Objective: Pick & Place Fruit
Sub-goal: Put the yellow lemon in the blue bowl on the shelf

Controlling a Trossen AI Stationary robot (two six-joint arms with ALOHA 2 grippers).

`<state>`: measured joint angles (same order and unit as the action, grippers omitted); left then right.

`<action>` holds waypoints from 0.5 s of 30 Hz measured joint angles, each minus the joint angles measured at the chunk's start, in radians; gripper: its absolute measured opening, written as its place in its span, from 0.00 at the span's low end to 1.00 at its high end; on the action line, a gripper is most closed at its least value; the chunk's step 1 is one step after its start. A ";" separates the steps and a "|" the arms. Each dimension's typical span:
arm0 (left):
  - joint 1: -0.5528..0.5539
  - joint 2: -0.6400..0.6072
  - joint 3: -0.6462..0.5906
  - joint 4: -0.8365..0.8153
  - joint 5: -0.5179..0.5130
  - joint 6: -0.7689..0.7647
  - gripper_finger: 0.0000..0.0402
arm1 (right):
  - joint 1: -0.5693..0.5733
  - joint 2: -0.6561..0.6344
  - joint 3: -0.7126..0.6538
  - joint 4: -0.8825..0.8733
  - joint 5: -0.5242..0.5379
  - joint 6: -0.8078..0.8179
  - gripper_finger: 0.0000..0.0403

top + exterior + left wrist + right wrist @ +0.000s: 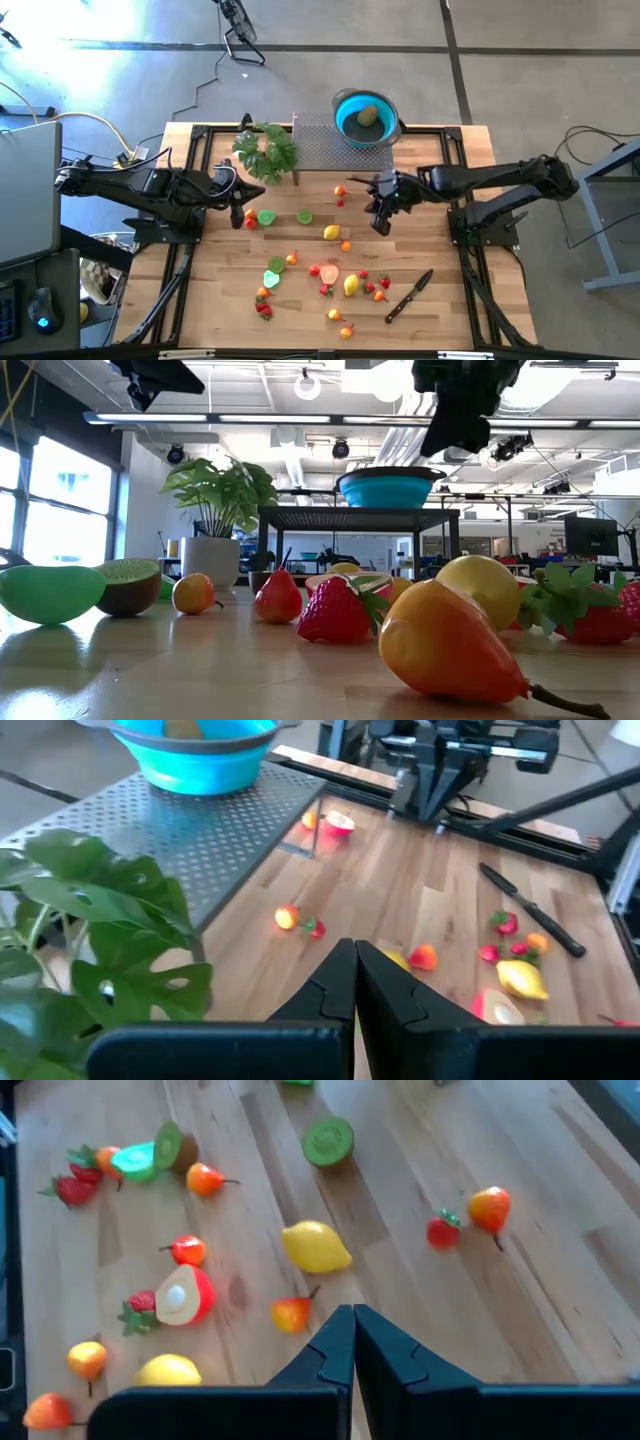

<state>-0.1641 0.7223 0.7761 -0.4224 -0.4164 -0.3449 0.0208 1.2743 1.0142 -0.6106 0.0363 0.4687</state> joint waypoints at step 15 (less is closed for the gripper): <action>0.000 0.189 0.000 0.010 0.086 -0.073 0.00 | 0.113 0.000 0.000 -0.014 0.098 0.119 0.01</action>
<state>-0.1642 0.9114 0.7761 -0.4125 -0.3302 -0.4179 0.1333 1.2739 1.0142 -0.6247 0.1340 0.5875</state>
